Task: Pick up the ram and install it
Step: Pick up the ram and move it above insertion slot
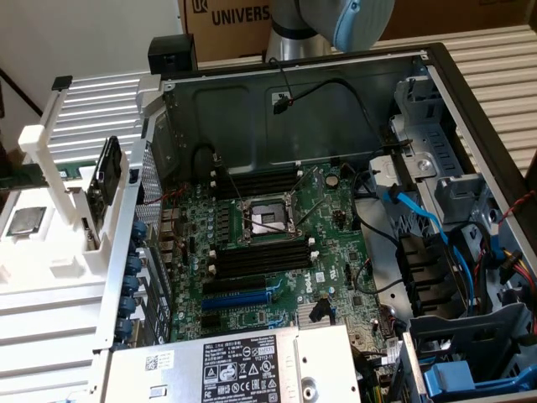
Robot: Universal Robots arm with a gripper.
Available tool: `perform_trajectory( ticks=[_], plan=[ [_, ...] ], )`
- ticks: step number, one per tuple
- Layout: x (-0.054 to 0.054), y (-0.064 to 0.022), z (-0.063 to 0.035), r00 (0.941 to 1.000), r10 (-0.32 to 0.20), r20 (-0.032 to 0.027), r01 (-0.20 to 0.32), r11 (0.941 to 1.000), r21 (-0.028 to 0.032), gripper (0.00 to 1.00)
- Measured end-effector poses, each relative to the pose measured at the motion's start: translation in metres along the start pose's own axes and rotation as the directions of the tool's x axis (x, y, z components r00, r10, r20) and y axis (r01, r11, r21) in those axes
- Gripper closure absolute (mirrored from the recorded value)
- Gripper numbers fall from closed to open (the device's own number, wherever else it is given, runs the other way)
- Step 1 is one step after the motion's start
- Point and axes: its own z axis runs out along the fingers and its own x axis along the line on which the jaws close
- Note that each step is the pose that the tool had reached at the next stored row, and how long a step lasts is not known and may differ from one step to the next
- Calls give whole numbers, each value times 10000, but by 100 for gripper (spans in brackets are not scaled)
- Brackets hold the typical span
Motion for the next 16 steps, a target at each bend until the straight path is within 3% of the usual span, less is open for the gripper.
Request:
perform_trajectory(
  ticks=[1,5,7,8,12,15,16],
  plan=[
    [-4,-69,-94,10000,-1,1,1,10000,2,88],
    [-10,-209,-262,10000,1,2,-1,10000,2,88],
    [-12,-327,-374,10000,0,2,0,10000,1,88],
    [-12,-445,-478,10000,-1,6,1,10000,0,88],
    [-15,-606,-598,10000,0,10,0,10000,0,88],
    [-30,-880,-675,10000,0,9,0,10000,0,88],
    [-32,-925,-685,10000,0,8,0,10000,0,88]
  ],
)
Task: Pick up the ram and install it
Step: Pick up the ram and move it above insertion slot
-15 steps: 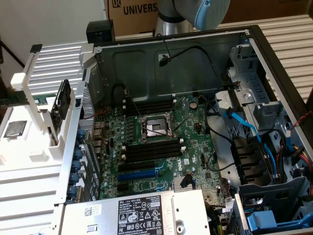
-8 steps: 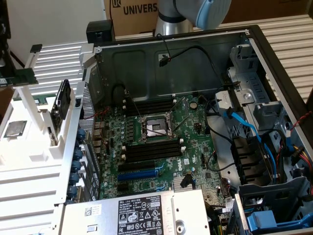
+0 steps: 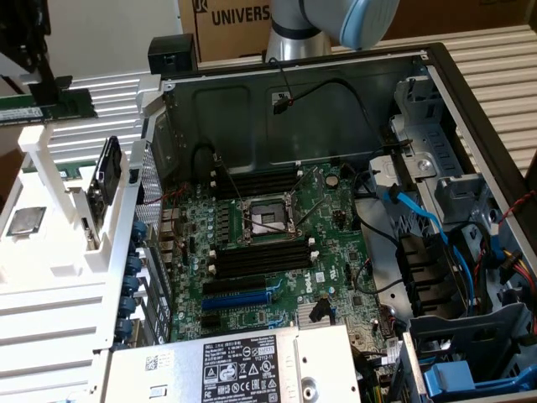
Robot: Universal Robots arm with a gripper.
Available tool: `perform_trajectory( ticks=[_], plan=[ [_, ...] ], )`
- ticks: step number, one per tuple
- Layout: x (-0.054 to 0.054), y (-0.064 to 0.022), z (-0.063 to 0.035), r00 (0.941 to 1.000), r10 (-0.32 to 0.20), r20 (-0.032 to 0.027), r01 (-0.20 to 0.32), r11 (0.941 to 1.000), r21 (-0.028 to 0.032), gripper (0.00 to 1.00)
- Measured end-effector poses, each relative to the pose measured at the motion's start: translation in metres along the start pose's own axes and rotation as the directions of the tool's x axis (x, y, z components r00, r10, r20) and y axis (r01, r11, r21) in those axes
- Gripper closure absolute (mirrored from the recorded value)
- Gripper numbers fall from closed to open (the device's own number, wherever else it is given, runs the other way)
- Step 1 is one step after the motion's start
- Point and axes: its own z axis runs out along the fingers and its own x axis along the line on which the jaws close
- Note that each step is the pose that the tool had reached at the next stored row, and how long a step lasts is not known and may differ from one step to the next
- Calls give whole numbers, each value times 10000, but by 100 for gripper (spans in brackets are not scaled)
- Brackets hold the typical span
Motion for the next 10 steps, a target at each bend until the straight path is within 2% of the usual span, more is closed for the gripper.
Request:
perform_trajectory(
  ticks=[3,4,10],
  plan=[
    [-7,-136,-20,10000,0,1,0,10000,1,88],
    [-12,-228,-28,10000,0,1,0,10000,1,88],
    [-26,-501,-45,10000,0,1,0,10000,1,88]
  ],
)
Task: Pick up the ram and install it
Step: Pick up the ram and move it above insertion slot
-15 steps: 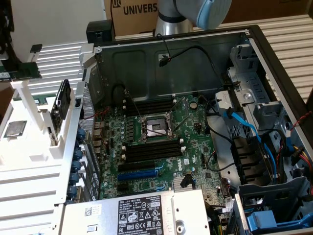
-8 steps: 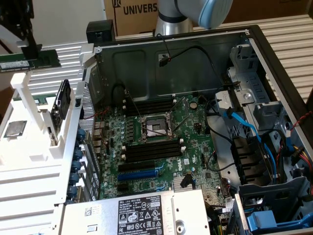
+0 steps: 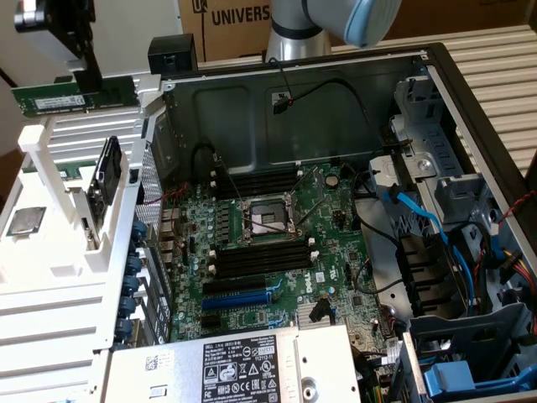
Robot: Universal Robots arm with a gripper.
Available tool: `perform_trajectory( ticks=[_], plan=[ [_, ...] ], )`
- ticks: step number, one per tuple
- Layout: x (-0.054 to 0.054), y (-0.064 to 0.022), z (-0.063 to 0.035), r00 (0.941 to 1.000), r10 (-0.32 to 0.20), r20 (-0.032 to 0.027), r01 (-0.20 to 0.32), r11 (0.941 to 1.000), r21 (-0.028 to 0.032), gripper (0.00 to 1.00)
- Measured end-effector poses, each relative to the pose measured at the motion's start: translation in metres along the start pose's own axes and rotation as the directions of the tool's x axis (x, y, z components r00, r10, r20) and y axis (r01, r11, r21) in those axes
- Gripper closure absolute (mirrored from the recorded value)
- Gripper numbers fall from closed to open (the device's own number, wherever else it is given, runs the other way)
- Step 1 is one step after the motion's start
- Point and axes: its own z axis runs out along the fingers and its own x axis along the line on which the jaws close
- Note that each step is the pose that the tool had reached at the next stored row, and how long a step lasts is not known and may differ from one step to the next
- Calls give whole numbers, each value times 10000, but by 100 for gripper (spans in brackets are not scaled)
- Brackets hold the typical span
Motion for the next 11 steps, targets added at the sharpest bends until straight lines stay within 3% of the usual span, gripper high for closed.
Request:
perform_trajectory(
  ticks=[5,6,9,11],
  plan=[
    [-12,-229,-5,10000,0,-1,0,10000,0,88],
    [-19,-366,-5,10000,0,0,0,10000,0,88],
    [-26,-501,-4,10000,-1,-1,1,10000,-1,88],
    [-33,-638,-3,10000,0,0,0,10000,0,88]
  ],
)
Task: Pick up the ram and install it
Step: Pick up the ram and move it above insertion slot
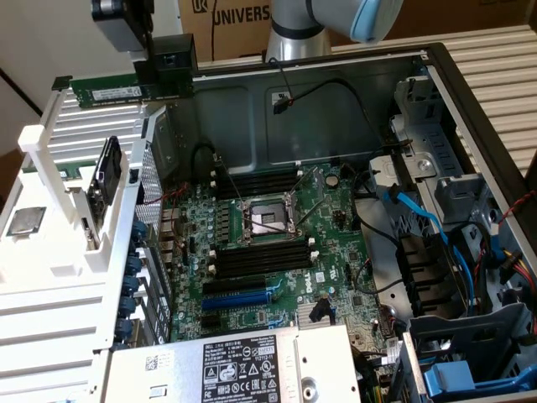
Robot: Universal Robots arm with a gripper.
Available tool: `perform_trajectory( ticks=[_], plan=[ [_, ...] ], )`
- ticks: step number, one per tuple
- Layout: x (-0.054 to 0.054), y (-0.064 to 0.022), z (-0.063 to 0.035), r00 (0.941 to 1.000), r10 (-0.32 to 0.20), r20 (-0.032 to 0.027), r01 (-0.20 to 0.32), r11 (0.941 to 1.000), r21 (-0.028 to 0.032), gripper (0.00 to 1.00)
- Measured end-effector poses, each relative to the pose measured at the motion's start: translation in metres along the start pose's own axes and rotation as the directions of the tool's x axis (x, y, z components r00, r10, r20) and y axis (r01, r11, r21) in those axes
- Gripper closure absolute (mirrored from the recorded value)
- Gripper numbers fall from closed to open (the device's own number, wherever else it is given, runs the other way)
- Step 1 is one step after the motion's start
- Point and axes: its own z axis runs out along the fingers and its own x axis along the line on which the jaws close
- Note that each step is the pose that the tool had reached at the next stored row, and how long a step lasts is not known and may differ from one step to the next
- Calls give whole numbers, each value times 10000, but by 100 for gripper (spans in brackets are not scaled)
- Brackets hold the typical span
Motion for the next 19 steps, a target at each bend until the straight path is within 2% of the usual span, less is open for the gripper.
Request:
perform_trajectory(
  ticks=[12,19],
  plan=[
    [-28,-548,10,10000,0,-2,0,10000,0,88],
    [-43,-868,100,10000,0,-52,0,10000,3,88]
  ],
)
